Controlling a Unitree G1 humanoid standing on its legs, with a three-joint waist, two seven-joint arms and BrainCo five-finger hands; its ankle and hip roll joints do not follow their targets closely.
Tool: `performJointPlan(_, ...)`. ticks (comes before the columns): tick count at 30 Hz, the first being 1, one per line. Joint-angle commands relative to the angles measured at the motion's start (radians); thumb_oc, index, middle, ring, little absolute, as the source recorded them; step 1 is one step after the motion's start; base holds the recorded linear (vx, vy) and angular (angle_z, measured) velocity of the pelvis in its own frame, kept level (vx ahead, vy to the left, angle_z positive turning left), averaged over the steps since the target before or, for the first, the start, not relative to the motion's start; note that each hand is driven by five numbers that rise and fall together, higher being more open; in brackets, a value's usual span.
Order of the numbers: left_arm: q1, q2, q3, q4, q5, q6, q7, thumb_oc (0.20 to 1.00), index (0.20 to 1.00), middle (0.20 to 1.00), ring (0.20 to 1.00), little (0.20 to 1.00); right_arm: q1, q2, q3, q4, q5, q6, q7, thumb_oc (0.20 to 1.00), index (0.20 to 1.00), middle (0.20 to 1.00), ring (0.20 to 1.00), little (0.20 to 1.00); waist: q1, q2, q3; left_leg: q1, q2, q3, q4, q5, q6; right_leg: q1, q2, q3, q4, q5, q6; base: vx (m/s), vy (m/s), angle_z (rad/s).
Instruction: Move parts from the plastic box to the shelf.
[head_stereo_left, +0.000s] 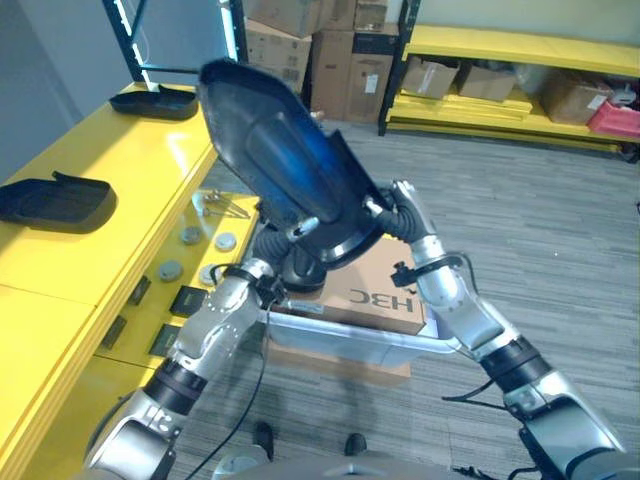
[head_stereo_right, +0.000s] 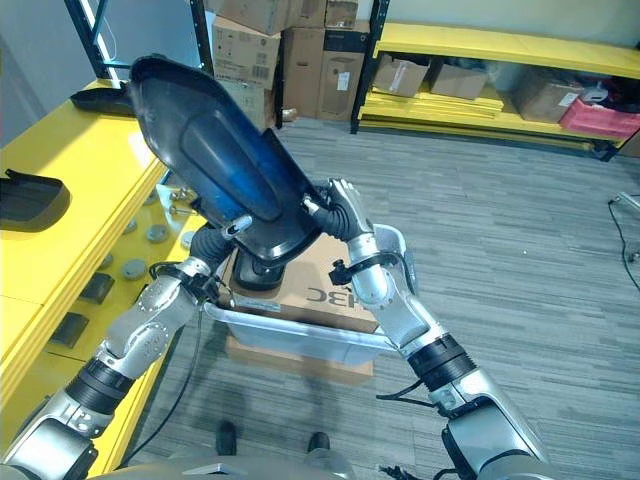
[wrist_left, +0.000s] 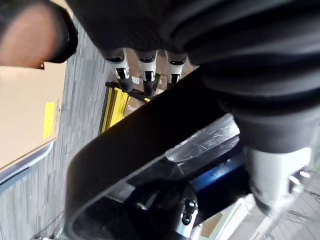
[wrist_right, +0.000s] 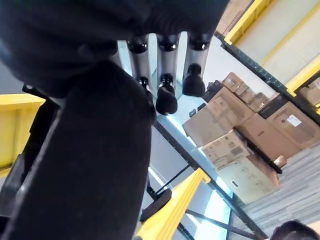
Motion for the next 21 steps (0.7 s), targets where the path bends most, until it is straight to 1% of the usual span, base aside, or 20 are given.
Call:
performJointPlan(1, -0.131, -0.026, -0.011, 0.047, 0.080, -0.076, 0.018, 0.373, 0.373, 0.373, 0.373, 0.373, -0.069, 0.030, 0.011, -0.062, 0.036, -0.133, 0.010, 0.200, 0.200, 0.200, 0.200, 0.200, 0.025, -0.013, -0.028, 0.067, 0.010, -0.032, -0.002, -0.128, -0.008, 0.049, -0.002, -0.021, 0.002, -0.083, 0.025, 0.00, 0.000, 0.00)
performJointPlan(2, -0.132, -0.025, -0.013, 0.051, 0.088, -0.075, 0.014, 0.200, 0.200, 0.200, 0.200, 0.200, -0.068, 0.035, 0.015, -0.071, 0.032, -0.139, 0.016, 0.200, 0.200, 0.200, 0.200, 0.200, 0.025, -0.013, -0.028, 0.067, 0.010, -0.032, -0.002, -0.128, -0.008, 0.049, -0.002, -0.020, 0.002, -0.083, 0.025, 0.00, 0.000, 0.00)
performJointPlan(3, -0.133, -0.024, -0.014, 0.052, 0.089, -0.075, 0.012, 0.200, 0.200, 0.200, 0.200, 0.200, -0.067, 0.036, 0.015, -0.073, 0.032, -0.139, 0.017, 0.200, 0.200, 0.200, 0.200, 0.200, 0.025, -0.013, -0.028, 0.067, 0.010, -0.032, -0.002, -0.128, -0.008, 0.049, -0.002, -0.020, 0.002, -0.083, 0.025, 0.00, 0.000, 0.00)
performJointPlan(5, -0.136, -0.024, -0.026, 0.066, 0.103, -0.067, -0.006, 0.200, 0.200, 0.200, 0.200, 0.200, -0.065, 0.048, 0.034, -0.104, 0.037, -0.160, 0.034, 0.200, 0.200, 0.200, 0.200, 0.200, 0.025, -0.012, -0.028, 0.066, 0.010, -0.031, -0.002, -0.128, -0.008, 0.047, -0.003, -0.020, 0.002, -0.082, 0.025, 0.00, 0.000, 0.00)
performJointPlan(9, -0.138, -0.033, -0.039, 0.080, 0.086, -0.143, 0.022, 0.200, 0.200, 0.200, 0.200, 0.200, -0.069, 0.073, 0.063, -0.128, 0.081, -0.158, 0.068, 0.200, 0.200, 0.200, 0.200, 0.200, 0.029, -0.014, -0.027, 0.064, 0.008, -0.036, -0.002, -0.129, -0.007, 0.046, -0.004, -0.022, 0.002, -0.083, 0.025, 0.00, 0.000, 0.00)
performJointPlan(10, -0.138, -0.034, -0.039, 0.079, 0.084, -0.171, 0.031, 0.200, 0.200, 0.200, 0.200, 0.200, -0.067, 0.080, 0.068, -0.132, 0.098, -0.155, 0.080, 0.200, 0.200, 0.200, 0.200, 0.200, 0.030, -0.014, -0.027, 0.064, 0.007, -0.038, -0.002, -0.129, -0.008, 0.046, -0.004, -0.022, 0.002, -0.083, 0.025, 0.00, 0.000, 0.00)
performJointPlan(13, -0.125, -0.043, -0.026, 0.057, 0.112, -0.257, 0.096, 0.200, 0.200, 0.200, 0.200, 0.200, -0.048, 0.112, 0.095, -0.140, 0.160, -0.150, 0.125, 0.200, 0.200, 0.200, 0.200, 0.200, 0.041, -0.017, -0.023, 0.064, 0.008, -0.047, -0.002, -0.127, -0.009, 0.046, -0.005, -0.027, 0.002, -0.084, 0.022, 0.00, -0.049, 0.00)
performJointPlan(14, -0.113, -0.041, -0.013, 0.041, 0.128, -0.291, 0.141, 0.200, 0.200, 0.200, 0.200, 0.200, -0.038, 0.127, 0.107, -0.143, 0.189, -0.152, 0.152, 0.200, 0.200, 0.200, 0.200, 0.200, 0.049, -0.018, -0.021, 0.063, 0.010, -0.051, -0.002, -0.125, -0.010, 0.046, -0.006, -0.032, 0.002, -0.085, 0.019, 0.00, -0.048, 0.00)
performJointPlan(16, -0.102, -0.037, 0.000, 0.027, 0.141, -0.306, 0.167, 0.200, 0.200, 0.200, 0.200, 0.200, -0.031, 0.142, 0.116, -0.146, 0.201, -0.148, 0.171, 0.200, 0.200, 0.200, 0.200, 0.200, 0.055, -0.019, -0.019, 0.063, 0.012, -0.053, -0.002, -0.123, -0.011, 0.047, -0.007, -0.038, 0.002, -0.086, 0.016, 0.00, -0.054, 0.00)
performJointPlan(17, -0.085, -0.027, 0.019, 0.007, 0.174, -0.337, 0.207, 0.200, 0.200, 0.200, 0.200, 0.200, -0.020, 0.158, 0.127, -0.147, 0.233, -0.147, 0.204, 0.200, 0.200, 0.200, 0.200, 0.200, 0.068, -0.017, -0.014, 0.063, 0.015, -0.057, -0.002, -0.120, -0.012, 0.048, -0.007, -0.047, 0.002, -0.089, 0.012, -0.01, -0.077, 0.05)
performJointPlan(18, -0.065, -0.011, 0.040, -0.021, 0.217, -0.352, 0.238, 0.200, 0.200, 0.200, 0.200, 0.200, -0.011, 0.172, 0.140, -0.146, 0.255, -0.148, 0.224, 0.200, 0.200, 0.200, 0.200, 0.200, 0.081, -0.016, -0.009, 0.059, 0.018, -0.061, -0.002, -0.114, -0.014, 0.050, -0.008, -0.062, 0.002, -0.091, 0.008, -0.01, -0.071, 0.08)
performJointPlan(19, -0.060, -0.008, 0.044, -0.026, 0.223, -0.354, 0.246, 0.200, 0.200, 0.200, 0.200, 0.200, -0.009, 0.175, 0.143, -0.146, 0.260, -0.149, 0.231, 0.200, 0.200, 0.200, 0.200, 0.200, 0.083, -0.016, -0.008, 0.058, 0.019, -0.062, -0.002, -0.113, -0.015, 0.051, -0.008, -0.065, 0.002, -0.092, 0.007, 0.00, -0.067, 0.16)
performJointPlan(20, -0.043, 0.007, 0.062, -0.052, 0.258, -0.361, 0.276, 0.200, 0.200, 0.200, 0.200, 0.200, -0.001, 0.183, 0.153, -0.148, 0.282, -0.153, 0.253, 0.200, 0.200, 0.200, 0.200, 0.200, 0.094, -0.015, -0.003, 0.052, 0.023, -0.068, -0.002, -0.106, -0.017, 0.054, -0.008, -0.078, 0.002, -0.094, 0.003, 0.00, -0.054, 0.26)
performJointPlan(21, -0.024, 0.018, 0.082, -0.080, 0.283, -0.356, 0.281, 0.200, 0.200, 0.200, 0.200, 0.200, 0.007, 0.192, 0.161, -0.148, 0.289, -0.152, 0.256, 0.200, 0.200, 0.200, 0.200, 0.200, 0.107, -0.013, 0.002, 0.047, 0.026, -0.075, -0.002, -0.099, -0.021, 0.056, -0.008, -0.090, 0.003, -0.095, 0.001, -0.01, -0.077, 0.30)
